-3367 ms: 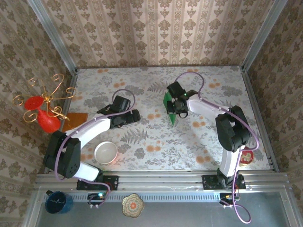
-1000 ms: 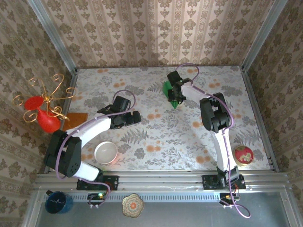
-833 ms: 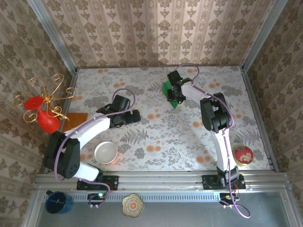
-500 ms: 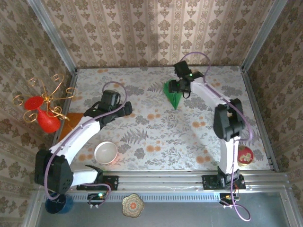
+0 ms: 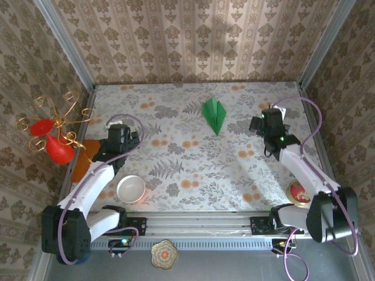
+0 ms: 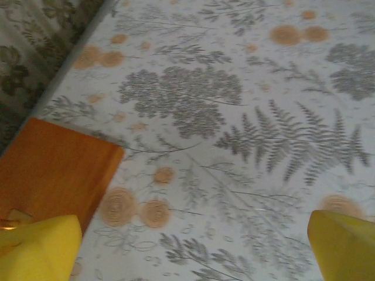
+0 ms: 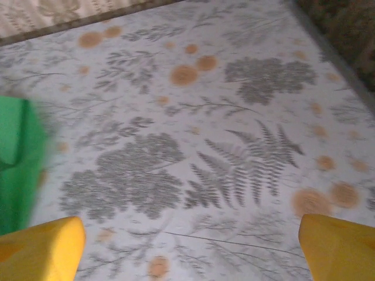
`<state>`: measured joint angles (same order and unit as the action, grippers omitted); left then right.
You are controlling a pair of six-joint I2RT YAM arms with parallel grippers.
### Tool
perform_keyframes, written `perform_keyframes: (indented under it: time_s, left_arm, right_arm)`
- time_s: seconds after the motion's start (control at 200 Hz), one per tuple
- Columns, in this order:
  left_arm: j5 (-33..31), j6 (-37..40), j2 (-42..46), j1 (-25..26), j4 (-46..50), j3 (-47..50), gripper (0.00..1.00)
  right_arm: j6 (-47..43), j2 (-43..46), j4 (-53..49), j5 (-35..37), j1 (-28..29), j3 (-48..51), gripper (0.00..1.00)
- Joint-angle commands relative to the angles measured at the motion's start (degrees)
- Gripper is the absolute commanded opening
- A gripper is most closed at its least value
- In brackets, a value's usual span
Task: Fold a paper plane with a square sheet of paper (pick it up from the middle)
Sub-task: Reset both arms
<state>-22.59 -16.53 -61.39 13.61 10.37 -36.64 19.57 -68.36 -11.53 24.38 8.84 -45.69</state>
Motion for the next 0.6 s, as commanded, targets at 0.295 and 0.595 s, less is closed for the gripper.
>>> perform_keyframes:
  time_s: [0.295,0.595]
  left_arm:
    - [7.2,14.4,1.0,-5.4,-22.2,11.4,1.00]
    - [19.9,17.0,-8.1,-10.9,-48.6,18.7,1.00]
  right_arm:
    - [-4.3,0.7,27.1,6.9,-3.8,18.4,0.97]
    - [-10.9,-8.5,43.7,-2.2,-5.3,19.8,0.98]
